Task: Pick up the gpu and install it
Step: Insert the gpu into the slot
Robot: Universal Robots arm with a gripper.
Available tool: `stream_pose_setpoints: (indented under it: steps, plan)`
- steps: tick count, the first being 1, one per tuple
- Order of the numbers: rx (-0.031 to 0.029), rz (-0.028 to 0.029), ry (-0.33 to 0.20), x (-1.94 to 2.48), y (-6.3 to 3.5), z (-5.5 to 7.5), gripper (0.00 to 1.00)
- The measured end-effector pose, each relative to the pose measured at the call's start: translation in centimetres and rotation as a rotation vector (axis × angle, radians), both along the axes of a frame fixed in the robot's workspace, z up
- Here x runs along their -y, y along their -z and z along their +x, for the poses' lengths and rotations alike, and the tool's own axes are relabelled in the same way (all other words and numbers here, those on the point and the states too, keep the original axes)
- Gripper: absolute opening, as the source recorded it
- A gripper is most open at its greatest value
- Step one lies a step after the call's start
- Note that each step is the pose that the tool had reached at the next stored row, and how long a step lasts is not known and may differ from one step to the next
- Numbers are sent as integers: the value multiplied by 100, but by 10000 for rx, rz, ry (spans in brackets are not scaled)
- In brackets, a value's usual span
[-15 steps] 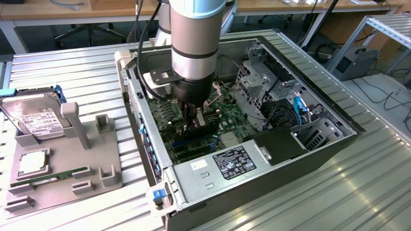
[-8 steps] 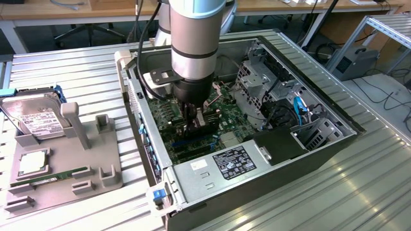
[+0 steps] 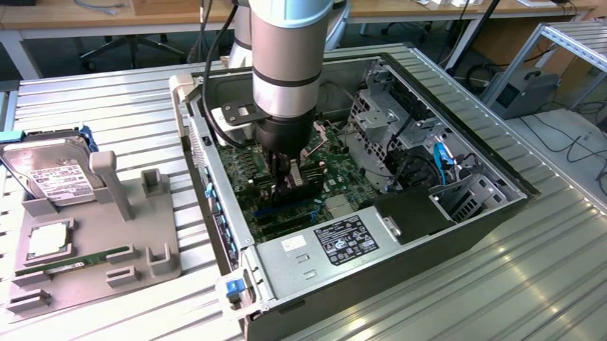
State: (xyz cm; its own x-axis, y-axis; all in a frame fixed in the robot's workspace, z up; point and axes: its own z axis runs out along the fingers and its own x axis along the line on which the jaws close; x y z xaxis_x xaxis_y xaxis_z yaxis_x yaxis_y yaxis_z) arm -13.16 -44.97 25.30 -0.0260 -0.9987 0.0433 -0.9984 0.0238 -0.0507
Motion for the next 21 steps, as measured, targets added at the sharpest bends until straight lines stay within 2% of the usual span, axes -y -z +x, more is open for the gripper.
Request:
stream_pose_setpoints:
  steps: [4,12,21]
  plan:
    - [4,-2,0,-2,-8,1,27]
    - [5,-7,-1,-11,-95,1,27]
    - [5,-8,0,-11,-96,1,27]
